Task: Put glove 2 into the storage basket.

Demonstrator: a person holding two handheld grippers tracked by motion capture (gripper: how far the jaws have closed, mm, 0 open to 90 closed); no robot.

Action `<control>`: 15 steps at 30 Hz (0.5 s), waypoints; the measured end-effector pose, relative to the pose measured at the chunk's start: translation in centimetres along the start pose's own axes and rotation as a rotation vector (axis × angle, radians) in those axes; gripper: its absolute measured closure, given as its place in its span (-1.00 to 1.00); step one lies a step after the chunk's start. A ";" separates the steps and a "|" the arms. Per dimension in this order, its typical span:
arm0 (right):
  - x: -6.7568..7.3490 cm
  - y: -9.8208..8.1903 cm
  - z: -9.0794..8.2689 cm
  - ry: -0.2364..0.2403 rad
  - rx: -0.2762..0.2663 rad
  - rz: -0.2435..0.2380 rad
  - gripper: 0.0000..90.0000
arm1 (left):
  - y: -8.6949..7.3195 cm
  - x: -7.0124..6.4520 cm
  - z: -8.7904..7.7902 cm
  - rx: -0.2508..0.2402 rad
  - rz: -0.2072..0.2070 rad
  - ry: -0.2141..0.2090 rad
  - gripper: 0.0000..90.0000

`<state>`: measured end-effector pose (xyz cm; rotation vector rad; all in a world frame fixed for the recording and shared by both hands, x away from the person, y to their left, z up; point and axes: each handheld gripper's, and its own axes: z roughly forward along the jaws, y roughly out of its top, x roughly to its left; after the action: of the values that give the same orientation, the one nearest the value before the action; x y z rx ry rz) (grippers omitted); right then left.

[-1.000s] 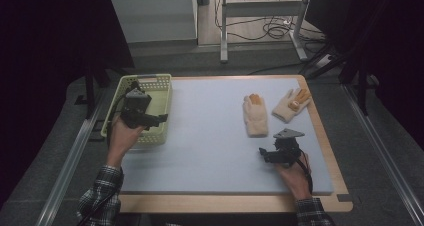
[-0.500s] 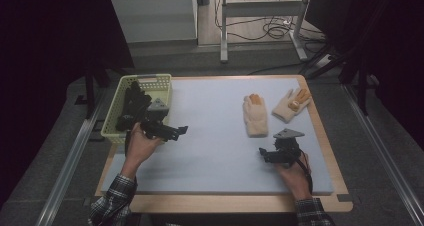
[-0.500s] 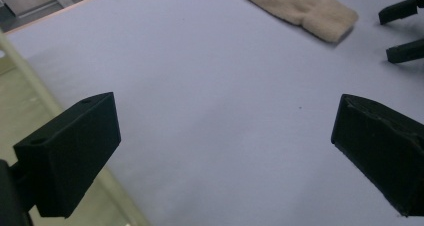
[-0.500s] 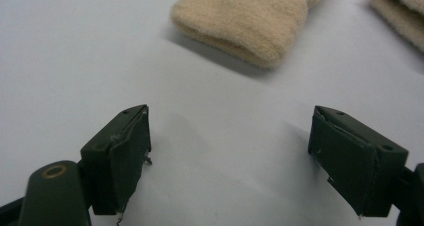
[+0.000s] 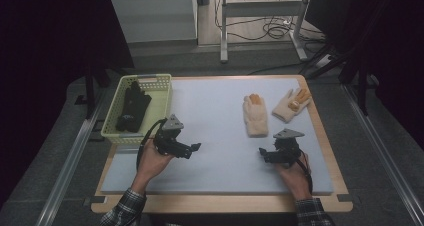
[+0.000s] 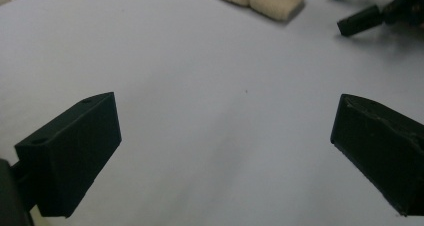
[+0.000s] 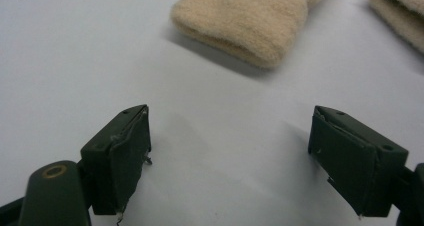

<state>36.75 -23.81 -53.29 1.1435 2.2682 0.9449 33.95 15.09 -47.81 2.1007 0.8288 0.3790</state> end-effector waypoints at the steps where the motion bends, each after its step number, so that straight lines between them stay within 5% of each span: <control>1: 0.0 0.0 0.0 0.000 0.000 0.000 -0.63 | -0.3 -0.2 0.2 0.003 0.006 -0.003 -0.99; 6: 0.0 0.0 0.0 0.002 0.001 0.001 -0.63 | -2.3 -1.0 1.0 0.032 0.014 -0.008 -0.99; 15: 0.0 0.0 0.0 -0.001 0.000 0.000 -0.63 | -5.7 -0.4 1.7 0.050 -0.063 0.025 -1.00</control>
<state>36.72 -23.78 -53.29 1.1431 2.2674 0.9445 32.08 16.31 -53.34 2.1143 0.9257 0.3550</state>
